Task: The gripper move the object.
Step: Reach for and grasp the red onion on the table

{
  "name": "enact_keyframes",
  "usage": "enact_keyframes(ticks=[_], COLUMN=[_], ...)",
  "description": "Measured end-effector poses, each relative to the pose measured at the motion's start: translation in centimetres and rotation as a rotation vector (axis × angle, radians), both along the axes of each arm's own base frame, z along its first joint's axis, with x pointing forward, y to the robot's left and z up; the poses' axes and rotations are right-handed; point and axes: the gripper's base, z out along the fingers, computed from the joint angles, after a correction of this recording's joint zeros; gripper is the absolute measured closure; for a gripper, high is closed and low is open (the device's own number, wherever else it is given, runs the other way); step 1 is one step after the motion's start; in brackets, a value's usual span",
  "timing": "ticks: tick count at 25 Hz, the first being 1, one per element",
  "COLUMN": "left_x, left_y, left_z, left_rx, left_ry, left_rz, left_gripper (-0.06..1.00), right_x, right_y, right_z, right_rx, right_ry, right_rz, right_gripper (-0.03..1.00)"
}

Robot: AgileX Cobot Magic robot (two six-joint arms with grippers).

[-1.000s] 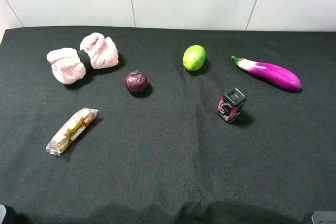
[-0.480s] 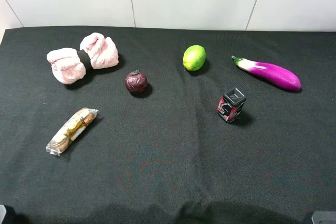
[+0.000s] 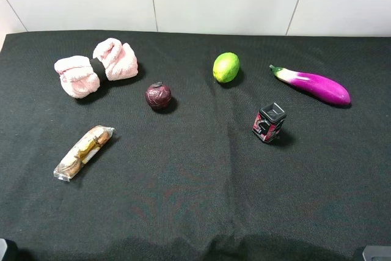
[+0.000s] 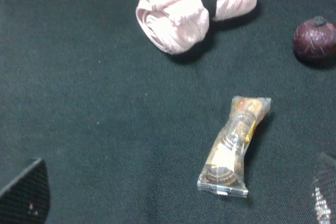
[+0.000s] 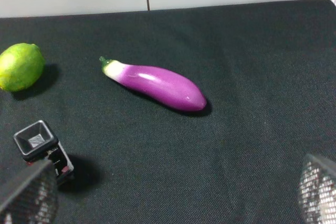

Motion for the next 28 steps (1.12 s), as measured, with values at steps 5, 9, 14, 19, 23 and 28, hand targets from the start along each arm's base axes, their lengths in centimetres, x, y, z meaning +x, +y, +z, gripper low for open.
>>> enact_keyframes(ticks=[5, 9, 14, 19, 23, 28], left_x=[1.3, 2.9, 5.1, 7.8, 9.8, 12.3], left_y=[0.0, 0.0, -0.1, -0.4, -0.6, -1.0], left_z=[1.3, 2.6, 4.4, 5.9, 6.7, 6.6], left_rx=[0.004, 0.015, 0.049, 0.045, 0.036, 0.004], left_ry=[0.067, 0.133, 0.202, 0.269, 0.312, 0.385], left_rz=[0.002, -0.006, -0.035, -0.079, -0.097, -0.122], left_gripper=[-0.04, -0.04, -0.04, -0.04, -0.04, -0.04], right_x=[0.0, 0.0, 0.0, 0.0, 0.0, 0.0], right_y=[0.0, 0.0, 0.0, 0.0, 0.0, 0.0], right_z=[0.0, 0.0, 0.0, 0.0, 0.0, 0.0], right_rx=[0.0, 0.0, 0.0, 0.0, 0.0, 0.0], right_ry=[-0.001, -0.001, -0.001, -0.001, 0.0, 0.0], right_rz=[0.0, 0.0, 0.0, 0.0, 0.0, 0.0], right_gripper=[0.27, 0.27, 0.27, 0.27, 0.27, 0.27])
